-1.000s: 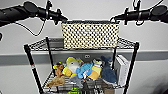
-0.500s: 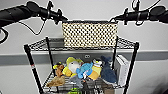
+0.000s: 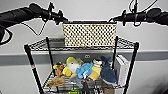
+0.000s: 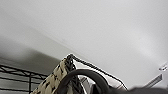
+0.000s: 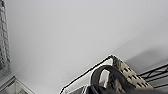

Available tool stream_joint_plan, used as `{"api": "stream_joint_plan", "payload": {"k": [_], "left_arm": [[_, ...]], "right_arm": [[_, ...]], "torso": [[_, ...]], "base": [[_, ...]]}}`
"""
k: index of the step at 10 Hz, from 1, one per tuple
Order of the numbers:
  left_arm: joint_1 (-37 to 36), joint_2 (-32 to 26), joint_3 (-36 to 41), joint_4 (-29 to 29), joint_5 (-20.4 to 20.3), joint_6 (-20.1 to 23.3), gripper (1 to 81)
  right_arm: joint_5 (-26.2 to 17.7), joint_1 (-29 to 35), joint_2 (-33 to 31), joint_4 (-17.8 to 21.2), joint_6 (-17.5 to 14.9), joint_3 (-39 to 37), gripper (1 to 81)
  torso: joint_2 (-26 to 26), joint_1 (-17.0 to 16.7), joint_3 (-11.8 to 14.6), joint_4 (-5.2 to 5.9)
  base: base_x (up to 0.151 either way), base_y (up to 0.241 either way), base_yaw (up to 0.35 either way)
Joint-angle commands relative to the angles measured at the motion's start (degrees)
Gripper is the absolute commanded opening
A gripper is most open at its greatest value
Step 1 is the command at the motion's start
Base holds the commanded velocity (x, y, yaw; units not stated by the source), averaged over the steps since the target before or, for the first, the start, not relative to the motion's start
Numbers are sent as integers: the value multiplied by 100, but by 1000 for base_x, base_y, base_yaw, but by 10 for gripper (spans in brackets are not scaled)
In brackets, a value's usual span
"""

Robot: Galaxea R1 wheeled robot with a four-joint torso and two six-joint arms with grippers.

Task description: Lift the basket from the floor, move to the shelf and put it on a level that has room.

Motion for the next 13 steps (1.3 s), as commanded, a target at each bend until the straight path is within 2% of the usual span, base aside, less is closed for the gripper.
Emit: {"api": "stream_joint_plan", "payload": {"k": [1,2,3,6,10,13], "left_arm": [[-872,-31,246,151,54,102,10],[-881,-83,325,143,37,103,10],[-898,-128,404,151,37,111,811],[-1003,-241,571,117,28,111,811],[-1522,-883,1186,-42,28,111,811],[-1628,-1349,1538,-95,37,111,811]], "right_arm": [[-222,831,50,-141,-48,-80,10],[-274,840,41,-141,-48,-45,10],[-275,840,41,-141,-48,-27,811],[-275,918,-72,-124,-48,69,811],[-266,1287,-609,-53,-39,667,811],[-275,1376,-960,-53,-4,922,811]], "torso": [[0,0,0,0],[0,0,0,0],[-2,0,0,0],[2,5,-2,0],[2,7,-2,0],[2,7,-2,0]], "base": [[0,0,0],[0,0,0],[0,0,0],[0,0,0],[0,0,0],[0,0,0]]}}
